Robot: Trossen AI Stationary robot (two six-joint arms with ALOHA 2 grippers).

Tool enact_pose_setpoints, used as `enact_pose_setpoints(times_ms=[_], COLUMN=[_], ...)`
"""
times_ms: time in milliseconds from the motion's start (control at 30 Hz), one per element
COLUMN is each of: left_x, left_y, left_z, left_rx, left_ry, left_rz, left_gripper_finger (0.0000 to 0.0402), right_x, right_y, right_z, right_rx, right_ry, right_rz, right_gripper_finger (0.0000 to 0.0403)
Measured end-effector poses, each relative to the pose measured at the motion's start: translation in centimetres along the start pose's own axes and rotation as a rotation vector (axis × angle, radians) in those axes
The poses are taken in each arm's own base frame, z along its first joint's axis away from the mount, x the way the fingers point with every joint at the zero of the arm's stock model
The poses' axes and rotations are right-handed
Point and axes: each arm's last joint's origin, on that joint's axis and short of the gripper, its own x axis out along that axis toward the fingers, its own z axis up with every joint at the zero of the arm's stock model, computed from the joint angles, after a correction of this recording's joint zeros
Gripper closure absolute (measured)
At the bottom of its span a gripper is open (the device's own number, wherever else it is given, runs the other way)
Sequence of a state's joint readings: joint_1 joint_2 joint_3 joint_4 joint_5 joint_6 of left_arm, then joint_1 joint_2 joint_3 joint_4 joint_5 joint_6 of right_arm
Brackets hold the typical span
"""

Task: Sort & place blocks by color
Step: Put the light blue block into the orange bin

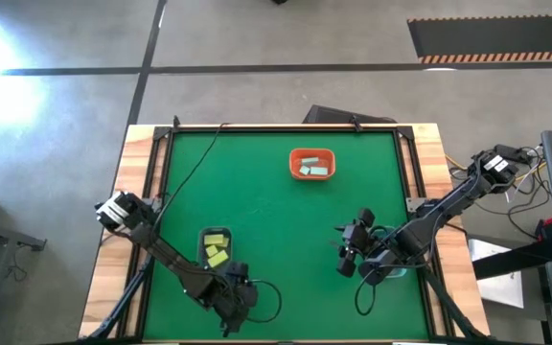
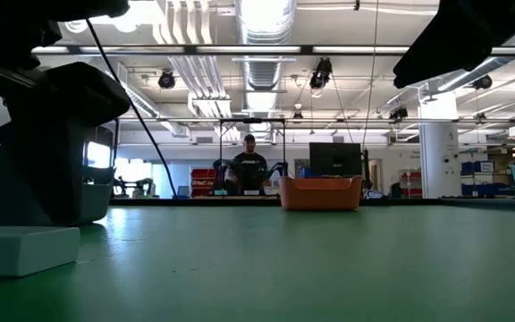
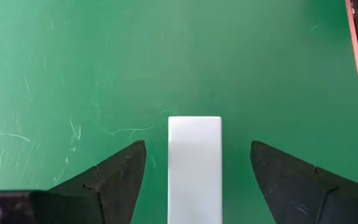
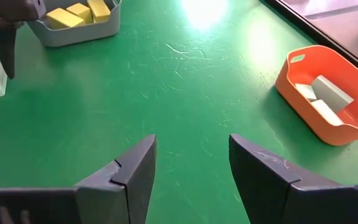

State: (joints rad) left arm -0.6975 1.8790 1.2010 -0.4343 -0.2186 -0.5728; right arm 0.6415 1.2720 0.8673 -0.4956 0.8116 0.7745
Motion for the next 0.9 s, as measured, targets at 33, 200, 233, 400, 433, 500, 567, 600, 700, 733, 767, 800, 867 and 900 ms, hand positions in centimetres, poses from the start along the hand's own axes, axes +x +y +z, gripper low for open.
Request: enact_pose_setpoints(times_ms=[33, 200, 233, 400, 433, 500, 567, 600, 700, 733, 767, 800, 867, 900], left_x=[0.0, 0.3, 0.3, 1.1, 1.3, 1.5, 1.6, 1.6, 1.5, 1.5, 1.5, 1.5, 1.5, 1.4], left_y=[0.0, 0.2, 0.3, 0.8, 0.8, 0.7, 0.6, 0.6, 0.6, 0.5, 0.5, 0.5, 0.5, 0.5], left_z=[-0.1, -0.5, -0.6, -1.0, -1.0, -0.9, -0.9, -0.9, -0.7, -0.7, -0.6, -0.6, -0.6, -0.6], left_rx=[0.001, 0.006, 0.007, 0.004, 0.004, 0.004, 0.004, 0.003, 0.002, 0.002, 0.004, 0.007, 0.015, 0.023], left_ry=[0.002, 0.015, 0.017, 0.036, 0.038, 0.042, 0.040, 0.039, 0.035, 0.033, 0.033, 0.033, 0.034, 0.032], left_rz=[0.001, 0.009, 0.011, 0.027, 0.028, 0.031, 0.031, 0.030, 0.028, 0.027, 0.026, 0.026, 0.026, 0.025], left_gripper_finger=[0.0130, 0.0130, 0.0130, 0.0147, 0.0153, 0.0166, 0.0183, 0.0193, 0.0230, 0.0244, 0.0260, 0.0275, 0.0289, 0.0289], right_x=[0.0, 0.0, 0.0, 0.0, 0.0, 0.0, 0.0, 0.0, 0.0, 0.0, 0.0, 0.0, 0.0, 0.0], right_y=[0.0, 0.0, 0.0, 0.0, 0.0, 0.0, 0.0, 0.0, 0.0, 0.0, 0.0, 0.0, 0.0, 0.0], right_z=[0.0, 0.0, 0.0, 0.0, 0.0, 0.0, 0.0, 0.0, 0.0, 0.0, 0.0, 0.0, 0.0, 0.0], right_rx=[-0.002, -0.013, -0.013, -0.015, -0.015, -0.015, -0.015, -0.015, -0.015, -0.015, -0.015, -0.015, -0.015, -0.015], right_ry=[0.000, 0.000, -0.001, -0.002, -0.001, -0.002, -0.002, -0.002, -0.002, -0.002, -0.002, -0.002, -0.002, -0.002], right_rz=[0.000, 0.000, 0.000, 0.001, 0.001, 0.001, 0.001, 0.001, 0.001, 0.001, 0.001, 0.001, 0.002, 0.002], right_gripper_finger=[0.0216, 0.0216, 0.0216, 0.0216, 0.0216, 0.0216, 0.0216, 0.0216, 0.0216, 0.0216, 0.0216, 0.0216, 0.0216, 0.0216])
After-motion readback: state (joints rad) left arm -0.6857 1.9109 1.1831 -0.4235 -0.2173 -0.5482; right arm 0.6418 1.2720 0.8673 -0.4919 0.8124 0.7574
